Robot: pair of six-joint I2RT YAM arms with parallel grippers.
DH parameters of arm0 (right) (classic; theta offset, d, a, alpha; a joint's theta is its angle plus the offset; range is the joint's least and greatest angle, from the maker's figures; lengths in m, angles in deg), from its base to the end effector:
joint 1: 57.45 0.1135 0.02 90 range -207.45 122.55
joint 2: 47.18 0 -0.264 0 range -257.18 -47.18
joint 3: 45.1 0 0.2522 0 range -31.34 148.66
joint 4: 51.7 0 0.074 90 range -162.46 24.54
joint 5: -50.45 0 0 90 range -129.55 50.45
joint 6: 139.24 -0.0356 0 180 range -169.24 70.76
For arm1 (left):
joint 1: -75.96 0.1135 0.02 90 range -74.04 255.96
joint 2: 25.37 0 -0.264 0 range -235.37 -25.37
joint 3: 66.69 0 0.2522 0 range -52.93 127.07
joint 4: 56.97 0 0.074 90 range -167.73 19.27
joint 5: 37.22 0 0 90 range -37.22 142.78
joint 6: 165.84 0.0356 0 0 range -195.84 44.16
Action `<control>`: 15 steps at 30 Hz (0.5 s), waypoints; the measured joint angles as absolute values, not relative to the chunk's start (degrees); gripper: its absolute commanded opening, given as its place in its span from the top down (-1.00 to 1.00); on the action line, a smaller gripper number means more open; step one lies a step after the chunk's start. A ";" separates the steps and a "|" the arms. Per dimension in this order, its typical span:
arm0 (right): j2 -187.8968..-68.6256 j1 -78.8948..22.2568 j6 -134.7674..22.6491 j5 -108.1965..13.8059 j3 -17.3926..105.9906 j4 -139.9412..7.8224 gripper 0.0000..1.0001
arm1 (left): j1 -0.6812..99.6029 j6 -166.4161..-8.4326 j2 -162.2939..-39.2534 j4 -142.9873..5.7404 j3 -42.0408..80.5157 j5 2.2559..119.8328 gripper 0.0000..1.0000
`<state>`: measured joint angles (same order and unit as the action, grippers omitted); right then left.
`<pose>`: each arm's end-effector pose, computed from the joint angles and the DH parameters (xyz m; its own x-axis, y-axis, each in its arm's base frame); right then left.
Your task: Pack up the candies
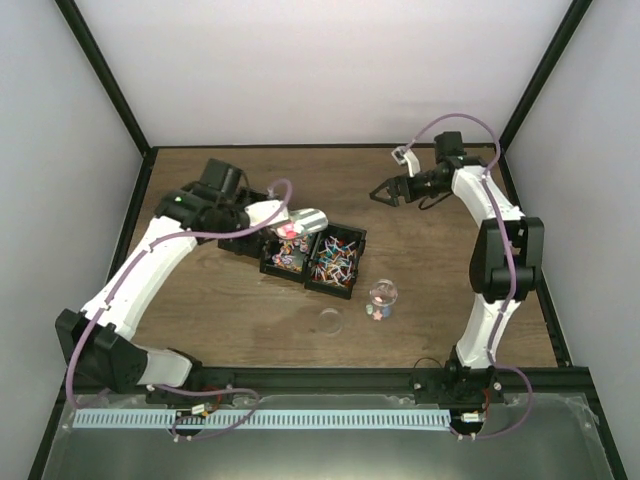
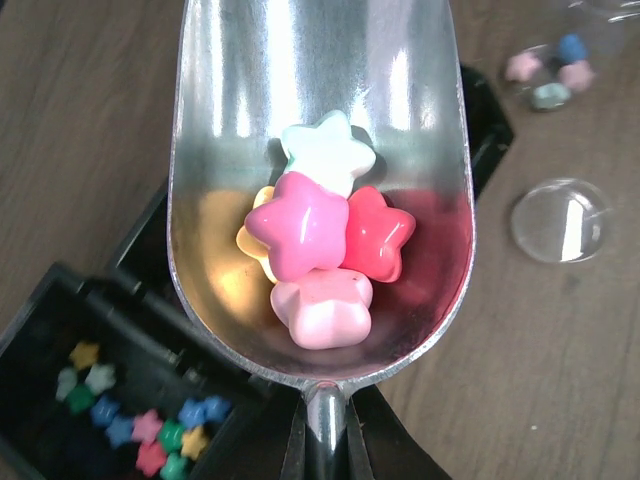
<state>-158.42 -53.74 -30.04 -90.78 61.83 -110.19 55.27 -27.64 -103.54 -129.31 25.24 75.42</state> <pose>0.4085 0.0543 0.2550 -0.7079 -0.2523 -0.6597 -0.6660 0.5494 0.5046 0.2445 -0.1070 0.3407 -0.1491 0.7918 -0.5924 0.9376 0.3035 0.1697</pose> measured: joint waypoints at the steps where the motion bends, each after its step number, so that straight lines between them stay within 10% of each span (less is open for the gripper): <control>1: -157.33 -54.20 -30.07 -90.99 60.43 -109.87 -0.99 | 53.31 -27.64 -103.74 -129.93 25.72 75.11 0.92; 15: -148.43 -56.21 -30.17 -92.33 47.62 -107.99 -1.00 | 34.18 -29.58 -109.57 -134.39 30.53 70.83 0.92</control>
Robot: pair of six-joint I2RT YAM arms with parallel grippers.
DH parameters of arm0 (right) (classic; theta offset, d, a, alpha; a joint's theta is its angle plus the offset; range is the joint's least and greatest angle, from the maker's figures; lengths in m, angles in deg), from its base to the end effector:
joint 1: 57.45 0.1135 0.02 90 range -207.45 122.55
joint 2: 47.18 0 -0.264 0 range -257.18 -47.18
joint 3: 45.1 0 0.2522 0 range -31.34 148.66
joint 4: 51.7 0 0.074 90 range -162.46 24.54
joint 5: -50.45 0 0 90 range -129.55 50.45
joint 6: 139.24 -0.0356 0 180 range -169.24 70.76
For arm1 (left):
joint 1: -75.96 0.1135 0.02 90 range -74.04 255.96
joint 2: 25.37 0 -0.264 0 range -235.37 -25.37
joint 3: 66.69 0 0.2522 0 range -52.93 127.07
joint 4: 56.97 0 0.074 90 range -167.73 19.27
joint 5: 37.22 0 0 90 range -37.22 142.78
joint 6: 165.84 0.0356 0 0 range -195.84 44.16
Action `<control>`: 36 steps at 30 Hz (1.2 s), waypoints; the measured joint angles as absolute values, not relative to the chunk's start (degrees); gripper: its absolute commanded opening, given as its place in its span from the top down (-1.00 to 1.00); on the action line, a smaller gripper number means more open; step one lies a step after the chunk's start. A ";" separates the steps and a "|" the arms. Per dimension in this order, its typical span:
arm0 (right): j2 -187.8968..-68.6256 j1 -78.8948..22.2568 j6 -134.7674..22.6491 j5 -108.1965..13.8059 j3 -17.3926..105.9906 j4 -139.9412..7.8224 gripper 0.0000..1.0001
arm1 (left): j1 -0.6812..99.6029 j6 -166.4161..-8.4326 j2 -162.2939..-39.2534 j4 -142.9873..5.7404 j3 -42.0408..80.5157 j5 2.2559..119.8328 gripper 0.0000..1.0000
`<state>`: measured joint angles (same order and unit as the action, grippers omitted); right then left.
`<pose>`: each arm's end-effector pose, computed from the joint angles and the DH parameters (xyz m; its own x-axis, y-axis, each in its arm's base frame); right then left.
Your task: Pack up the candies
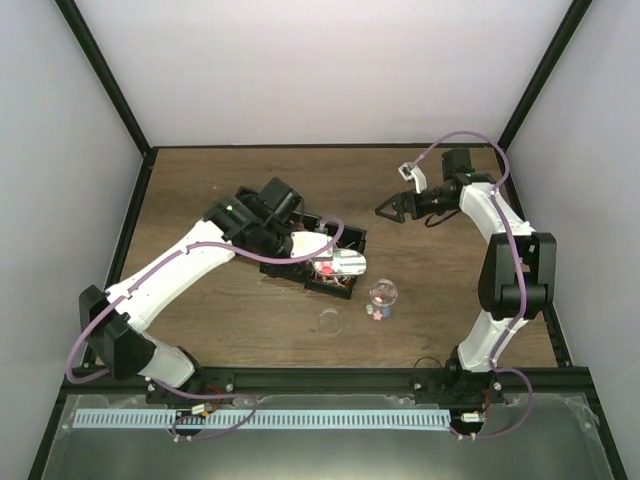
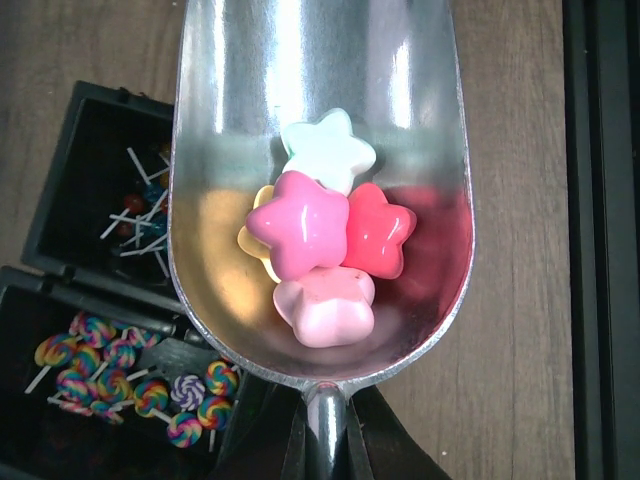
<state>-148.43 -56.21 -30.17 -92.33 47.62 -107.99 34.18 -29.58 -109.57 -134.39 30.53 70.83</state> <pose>0.3609 0.0362 0.2486 -0.7402 -0.2137 -0.6376 -0.6281 0.5582 0.5421 0.2057 -0.1985 0.3357 0.0649 0.8632 -0.5006 0.9929 -0.0056 0.1190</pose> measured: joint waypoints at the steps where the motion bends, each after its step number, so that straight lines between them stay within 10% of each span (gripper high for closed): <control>1: -148.37 -56.21 -30.28 -92.39 47.25 -107.94 -1.00 | 33.50 -29.74 -109.88 -134.45 30.53 70.72 0.92; 36: -143.97 -56.52 -36.34 -93.81 39.69 -102.87 -1.00 | 24.15 -32.84 -119.87 -139.59 38.48 65.27 0.92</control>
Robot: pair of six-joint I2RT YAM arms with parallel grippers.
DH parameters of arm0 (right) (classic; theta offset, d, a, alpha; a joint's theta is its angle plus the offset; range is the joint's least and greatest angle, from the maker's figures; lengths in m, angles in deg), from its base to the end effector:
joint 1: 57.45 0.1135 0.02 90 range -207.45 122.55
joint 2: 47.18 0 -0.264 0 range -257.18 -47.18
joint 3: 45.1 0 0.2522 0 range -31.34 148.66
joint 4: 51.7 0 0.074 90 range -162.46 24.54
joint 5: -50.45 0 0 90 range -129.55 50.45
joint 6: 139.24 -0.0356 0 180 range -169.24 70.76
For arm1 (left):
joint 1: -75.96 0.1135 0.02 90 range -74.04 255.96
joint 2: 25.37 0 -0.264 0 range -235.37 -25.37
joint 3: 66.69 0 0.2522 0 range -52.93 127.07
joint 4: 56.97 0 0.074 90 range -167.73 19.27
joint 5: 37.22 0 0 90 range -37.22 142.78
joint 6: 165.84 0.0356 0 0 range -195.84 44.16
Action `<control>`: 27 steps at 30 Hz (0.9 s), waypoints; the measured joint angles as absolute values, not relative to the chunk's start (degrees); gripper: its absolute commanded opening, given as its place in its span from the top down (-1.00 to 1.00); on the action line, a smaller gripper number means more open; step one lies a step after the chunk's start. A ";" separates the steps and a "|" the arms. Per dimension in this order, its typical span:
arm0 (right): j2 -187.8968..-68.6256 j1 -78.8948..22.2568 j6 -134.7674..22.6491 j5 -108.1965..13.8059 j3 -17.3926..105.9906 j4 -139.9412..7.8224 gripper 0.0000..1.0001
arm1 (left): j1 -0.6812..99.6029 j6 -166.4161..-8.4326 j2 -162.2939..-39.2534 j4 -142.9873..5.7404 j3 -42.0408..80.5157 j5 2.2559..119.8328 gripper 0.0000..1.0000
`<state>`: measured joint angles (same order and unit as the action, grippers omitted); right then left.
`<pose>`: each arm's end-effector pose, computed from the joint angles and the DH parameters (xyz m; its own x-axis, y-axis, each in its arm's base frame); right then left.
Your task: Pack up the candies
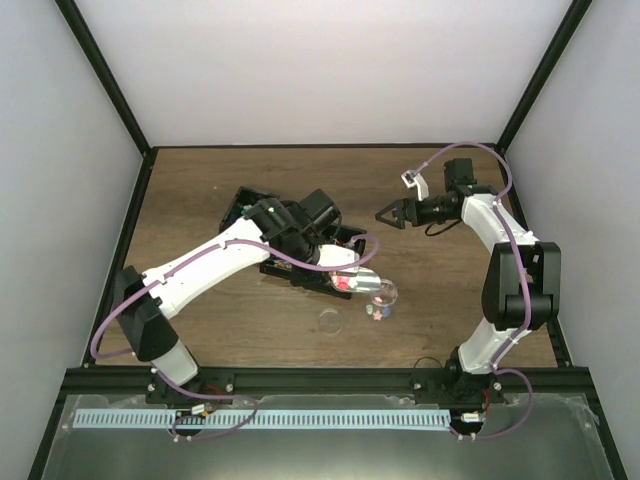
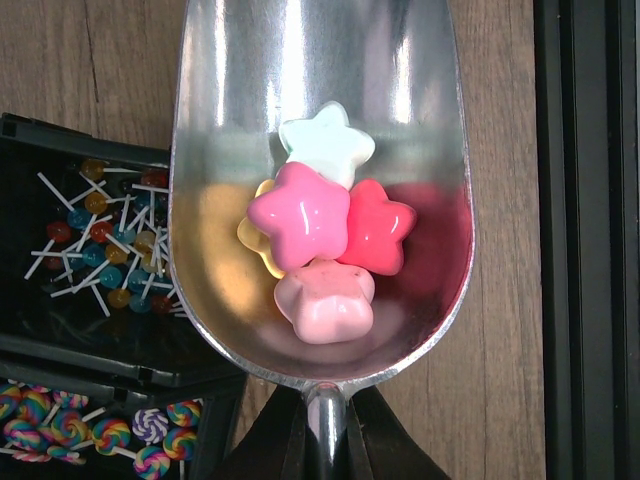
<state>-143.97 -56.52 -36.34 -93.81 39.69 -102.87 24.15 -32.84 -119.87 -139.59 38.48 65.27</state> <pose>0.3402 0.0344 0.2386 -0.7858 -0.1432 -0.6017 -0.5655 0.5603 0.6053 0.1932 -0.2580 0.3200 0.1217 0.9223 -0.3668 0.9924 -0.1067 0.0609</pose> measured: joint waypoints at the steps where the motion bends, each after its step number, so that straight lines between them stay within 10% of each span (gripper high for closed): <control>1: -143.97 -56.52 -36.38 -93.88 39.69 -102.85 -1.00 | 24.15 -32.91 -119.87 -139.61 38.48 65.27 0.92; 27: -143.95 -56.52 -36.49 -94.05 39.69 -102.89 -1.00 | 24.15 -33.28 -119.69 -139.35 37.37 65.47 0.92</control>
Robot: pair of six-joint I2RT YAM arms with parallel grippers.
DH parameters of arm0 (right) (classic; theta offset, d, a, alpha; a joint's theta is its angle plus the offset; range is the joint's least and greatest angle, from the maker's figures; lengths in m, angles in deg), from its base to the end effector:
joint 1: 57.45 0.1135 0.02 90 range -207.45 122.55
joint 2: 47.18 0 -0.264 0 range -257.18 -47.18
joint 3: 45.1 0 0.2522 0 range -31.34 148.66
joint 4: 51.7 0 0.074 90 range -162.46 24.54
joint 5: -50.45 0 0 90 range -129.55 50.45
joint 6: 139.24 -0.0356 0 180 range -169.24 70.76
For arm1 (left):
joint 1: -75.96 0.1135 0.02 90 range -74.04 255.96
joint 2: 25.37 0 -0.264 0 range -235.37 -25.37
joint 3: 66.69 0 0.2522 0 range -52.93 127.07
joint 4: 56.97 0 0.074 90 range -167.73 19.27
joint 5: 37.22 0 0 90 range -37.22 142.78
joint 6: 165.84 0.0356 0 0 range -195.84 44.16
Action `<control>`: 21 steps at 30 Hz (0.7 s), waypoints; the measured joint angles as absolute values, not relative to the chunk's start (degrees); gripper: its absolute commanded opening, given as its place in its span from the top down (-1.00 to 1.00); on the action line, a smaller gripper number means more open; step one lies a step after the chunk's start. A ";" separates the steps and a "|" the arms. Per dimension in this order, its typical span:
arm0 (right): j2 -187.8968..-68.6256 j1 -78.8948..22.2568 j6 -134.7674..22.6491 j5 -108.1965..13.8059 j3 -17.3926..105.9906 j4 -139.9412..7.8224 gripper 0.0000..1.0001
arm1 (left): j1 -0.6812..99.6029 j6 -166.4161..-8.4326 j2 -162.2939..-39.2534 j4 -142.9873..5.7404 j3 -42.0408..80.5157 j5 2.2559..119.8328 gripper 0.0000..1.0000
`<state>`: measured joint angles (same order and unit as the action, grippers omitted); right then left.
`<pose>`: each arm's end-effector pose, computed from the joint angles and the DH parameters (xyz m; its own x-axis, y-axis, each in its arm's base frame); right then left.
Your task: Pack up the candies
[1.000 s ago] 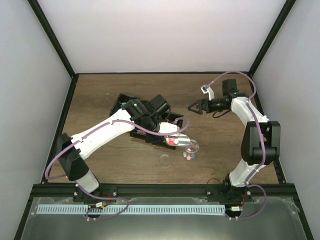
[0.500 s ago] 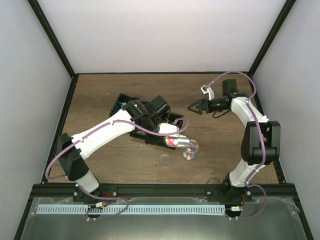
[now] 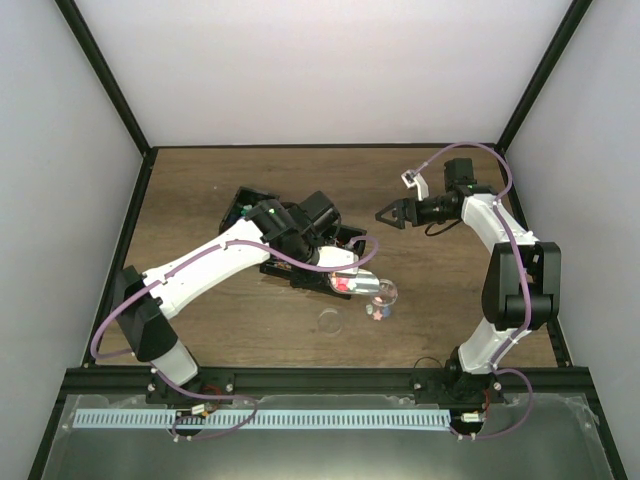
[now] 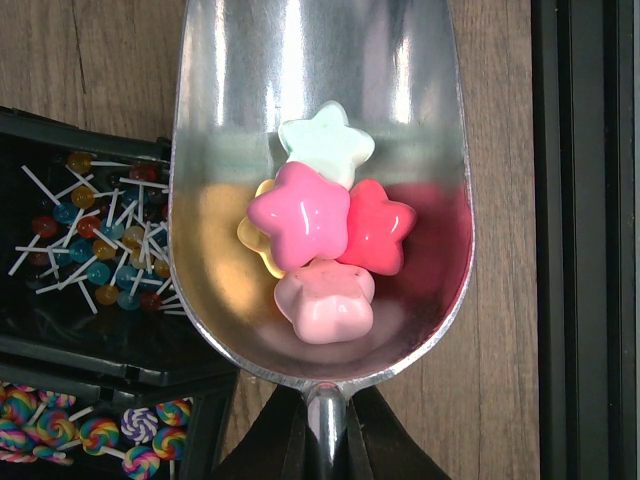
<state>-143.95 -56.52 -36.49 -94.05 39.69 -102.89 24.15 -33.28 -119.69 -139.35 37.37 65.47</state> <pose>0.3400 0.0345 0.2388 -0.7871 -0.1410 -0.6005 -0.5644 0.5573 0.6090 0.1923 -0.2570 0.3156 0.1114 0.9257 -0.3616 0.9938 -0.1011 0.0474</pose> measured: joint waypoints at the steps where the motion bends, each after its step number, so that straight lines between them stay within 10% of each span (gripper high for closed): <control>1: -143.95 -56.52 -36.49 -94.08 39.69 -102.89 -1.00 | 24.15 -33.28 -119.69 -139.35 37.37 65.47 0.92; 21: -143.95 -56.52 -36.67 -94.73 39.75 -102.89 -1.00 | 24.15 -33.30 -119.69 -140.27 38.55 65.45 0.92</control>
